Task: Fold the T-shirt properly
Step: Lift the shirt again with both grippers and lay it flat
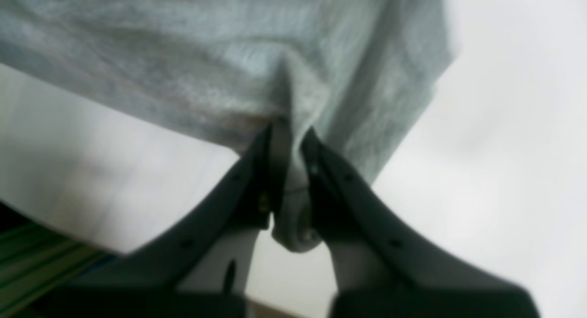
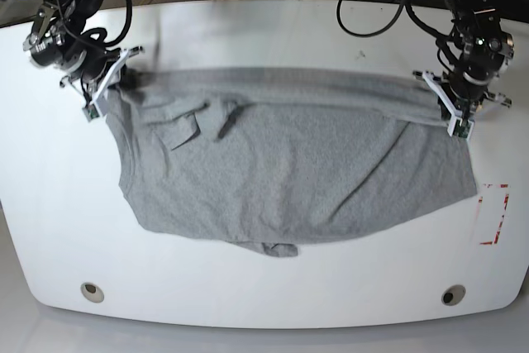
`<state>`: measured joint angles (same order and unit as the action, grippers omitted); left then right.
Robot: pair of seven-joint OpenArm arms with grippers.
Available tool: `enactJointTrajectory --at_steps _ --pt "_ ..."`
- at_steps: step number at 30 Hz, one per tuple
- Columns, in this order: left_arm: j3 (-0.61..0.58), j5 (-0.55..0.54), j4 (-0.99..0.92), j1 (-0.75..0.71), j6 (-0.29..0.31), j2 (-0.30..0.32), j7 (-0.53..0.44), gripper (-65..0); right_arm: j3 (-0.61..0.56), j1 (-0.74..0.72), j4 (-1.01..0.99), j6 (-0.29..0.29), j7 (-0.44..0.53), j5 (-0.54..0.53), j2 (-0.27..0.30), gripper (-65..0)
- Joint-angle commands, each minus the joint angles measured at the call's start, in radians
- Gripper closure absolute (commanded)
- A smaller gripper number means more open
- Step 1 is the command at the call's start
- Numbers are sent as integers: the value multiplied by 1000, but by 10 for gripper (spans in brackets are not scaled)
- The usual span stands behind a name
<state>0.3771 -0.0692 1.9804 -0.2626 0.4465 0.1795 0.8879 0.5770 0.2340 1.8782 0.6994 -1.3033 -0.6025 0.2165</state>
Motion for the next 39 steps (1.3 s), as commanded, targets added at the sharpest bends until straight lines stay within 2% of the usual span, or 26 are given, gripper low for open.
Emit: enactJointTrajectory --at_steps 1,4,7,15,16,19,20,24,29,31,33,37,39 --pt "0 1 -6 -7 7 -11 -103 0 1 1 -4 -1 23 -3 1 0" --pt "-50 35 -42 -7 4 -16 -152 0 -2 -23 -78 -1 23 -3 -2 0" --pt "-92 65 -45 55 -1 -16 -161 0 -2 -92 -144 -1 23 -3 7 0" --pt "-111 102 -48 306 -8 -16 -158 0 -4 -379 -305 -1 23 -4 85 0" --pt "-125 128 -53 349 -30 -16 -160 0 -4 -425 -343 -1 23 -4 99 0" --pt "-174 197 -53 457 -157 -36 -163 0 -13 -578 -504 -1 37 -4 136 0" --pt "-181 205 -53 484 -179 -48 -161 0 -35 -644 -575 -1 47 -4 154 0" --pt "-180 208 -53 619 -180 -64 -158 0 -136 -872 -745 -1 90 -6 232 0" --pt "-178 210 -54 782 -219 -48 -146 0 -248 -1137 -842 -1 100 -6 265 0" --pt "-172 210 -54 873 -237 -18 -83 0 -300 -1251 -869 -1 97 -6 269 0" --pt "-148 211 -54 945 -249 -13 -43 0 -337 -1330 -883 -1 95 -6 271 0" --pt "-105 239 -54 1095 -223 -4 -19 0 -411 -1499 -892 -1 52 -14 304 0" --pt "-106 234 -56 1158 -208 28 -16 0 -414 -1540 -894 -1 29 -14 311 0"
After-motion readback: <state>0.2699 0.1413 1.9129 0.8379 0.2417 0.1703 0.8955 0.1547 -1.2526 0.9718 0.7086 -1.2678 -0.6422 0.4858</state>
